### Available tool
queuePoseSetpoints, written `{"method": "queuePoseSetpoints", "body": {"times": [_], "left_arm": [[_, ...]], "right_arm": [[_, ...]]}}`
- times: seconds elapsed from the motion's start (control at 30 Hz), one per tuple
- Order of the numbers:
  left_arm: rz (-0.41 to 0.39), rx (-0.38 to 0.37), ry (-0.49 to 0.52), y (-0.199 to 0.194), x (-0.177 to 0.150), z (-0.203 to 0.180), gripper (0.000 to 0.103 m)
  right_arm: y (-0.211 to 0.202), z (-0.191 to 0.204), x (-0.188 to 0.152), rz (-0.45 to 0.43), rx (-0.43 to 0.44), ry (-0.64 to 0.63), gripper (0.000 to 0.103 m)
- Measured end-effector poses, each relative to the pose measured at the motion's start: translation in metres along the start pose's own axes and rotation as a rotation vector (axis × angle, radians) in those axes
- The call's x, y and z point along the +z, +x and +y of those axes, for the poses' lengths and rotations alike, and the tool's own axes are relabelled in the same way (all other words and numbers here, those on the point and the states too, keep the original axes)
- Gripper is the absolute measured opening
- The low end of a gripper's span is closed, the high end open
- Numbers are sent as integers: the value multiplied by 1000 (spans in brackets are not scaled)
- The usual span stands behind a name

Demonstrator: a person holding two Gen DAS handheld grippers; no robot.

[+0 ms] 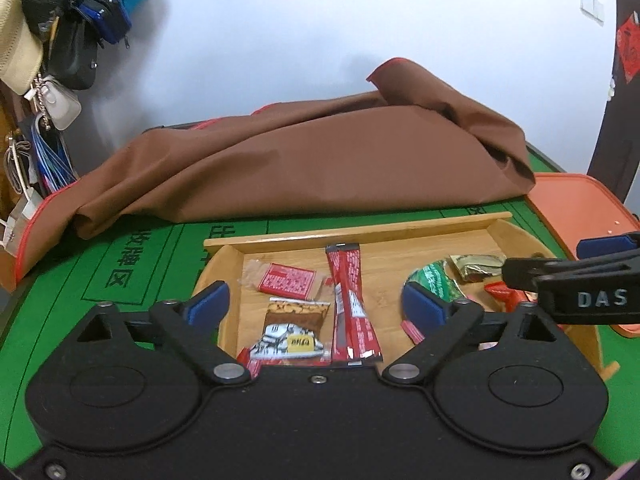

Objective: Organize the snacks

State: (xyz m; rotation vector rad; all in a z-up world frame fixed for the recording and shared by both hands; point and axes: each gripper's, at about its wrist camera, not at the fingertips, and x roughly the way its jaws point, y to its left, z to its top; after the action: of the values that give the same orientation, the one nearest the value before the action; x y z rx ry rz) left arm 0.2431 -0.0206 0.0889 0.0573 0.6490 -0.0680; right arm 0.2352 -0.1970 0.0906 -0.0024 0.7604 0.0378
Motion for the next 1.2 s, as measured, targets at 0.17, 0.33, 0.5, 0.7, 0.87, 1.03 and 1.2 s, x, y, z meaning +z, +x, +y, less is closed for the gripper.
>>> {"method": "queuePoseSetpoints", "body": {"times": [0.17,0.33,0.5,0.7,0.87,1.03,1.2], "left_arm": [[-37,-1,9,-31,-13,4,102],[-59,-18,2,-55,-26,8,102],[-76,-24,9,-71,-41,6,103],[-81,-36,2,-85,-61,6,103],[-85,-33,6,-95,-81,7,103],[-85,-24,2,-102,-98,10,103],[-64,-19,-5,-100,-112,10,103]], "right_arm": [[-32,-8,-20,-72,19,-13,97],[-53,-14,-38,-104,27,-15,101],[-63,-15,-54,-114,32,-19,103],[-71,-14,-72,-119,50,-16,103],[-76,-12,-90,-117,62,-20,103],[-77,-11,-107,-125,50,-13,103],[-77,-9,-123,-114,56,-13,103]]}}
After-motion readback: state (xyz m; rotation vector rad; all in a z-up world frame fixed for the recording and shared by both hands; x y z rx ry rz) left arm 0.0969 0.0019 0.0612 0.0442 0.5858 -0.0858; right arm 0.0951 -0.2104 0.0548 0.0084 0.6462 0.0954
